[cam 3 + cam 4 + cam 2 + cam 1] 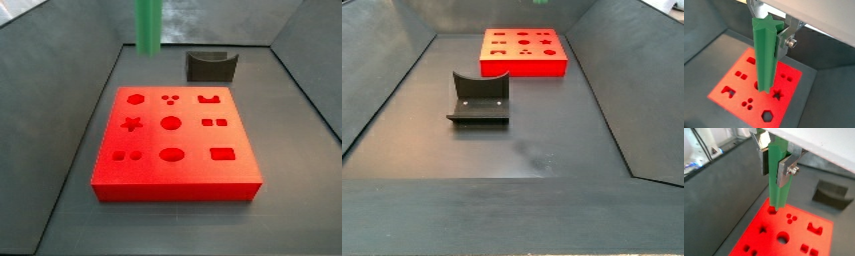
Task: Pick up the star object. Move up. Place the star object on the fixture. Regrasp the star object. Move to above the board. Insert the star object.
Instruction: Insert the star object.
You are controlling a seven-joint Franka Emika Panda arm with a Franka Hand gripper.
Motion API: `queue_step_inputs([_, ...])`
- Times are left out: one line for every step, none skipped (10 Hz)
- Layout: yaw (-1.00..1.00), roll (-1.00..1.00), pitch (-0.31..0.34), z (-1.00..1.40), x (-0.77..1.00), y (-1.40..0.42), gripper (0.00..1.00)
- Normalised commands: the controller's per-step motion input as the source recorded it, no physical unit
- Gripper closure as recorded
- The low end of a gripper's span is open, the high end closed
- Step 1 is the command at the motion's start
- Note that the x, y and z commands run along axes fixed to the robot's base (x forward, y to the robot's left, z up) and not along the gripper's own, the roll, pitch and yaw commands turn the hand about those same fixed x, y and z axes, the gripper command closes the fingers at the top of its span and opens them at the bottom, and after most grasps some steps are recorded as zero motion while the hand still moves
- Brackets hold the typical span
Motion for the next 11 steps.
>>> queue_step_inputs([-0.50,-0.34,-0.164,-0.40,-0.27,-0.32,1.00])
queue_step_inputs([-0.45,-0.37,-0.194,-0.27,-0.24,-0.37,1.00])
queue_step_inputs([-0.25,-0.36,-0.203,-0.34,0.00,-0.16,1.00])
queue_step_inputs([-0.05,-0.15,-0.051,-0.17,0.07,0.00,1.00])
queue_step_inputs([0.00,0.00,0.000,-0.01,0.00,0.01,1.00])
queue_step_inputs([0.00,0.01,0.000,-0.37,-0.11,0.00,1.00])
queue_step_inputs([0.00,0.00,-0.087,-0.56,-0.18,0.00,1.00])
queue_step_inputs([0.00,0.00,-0.067,-0.42,-0.07,0.00,1.00])
queue_step_inputs([0.00,0.00,-0.019,-0.25,0.00,0.00,1.00])
queue_step_inputs([0.00,0.00,0.000,-0.18,0.00,0.00,1.00])
queue_step_inputs([0.00,0.00,0.000,-0.21,0.00,0.00,1.00])
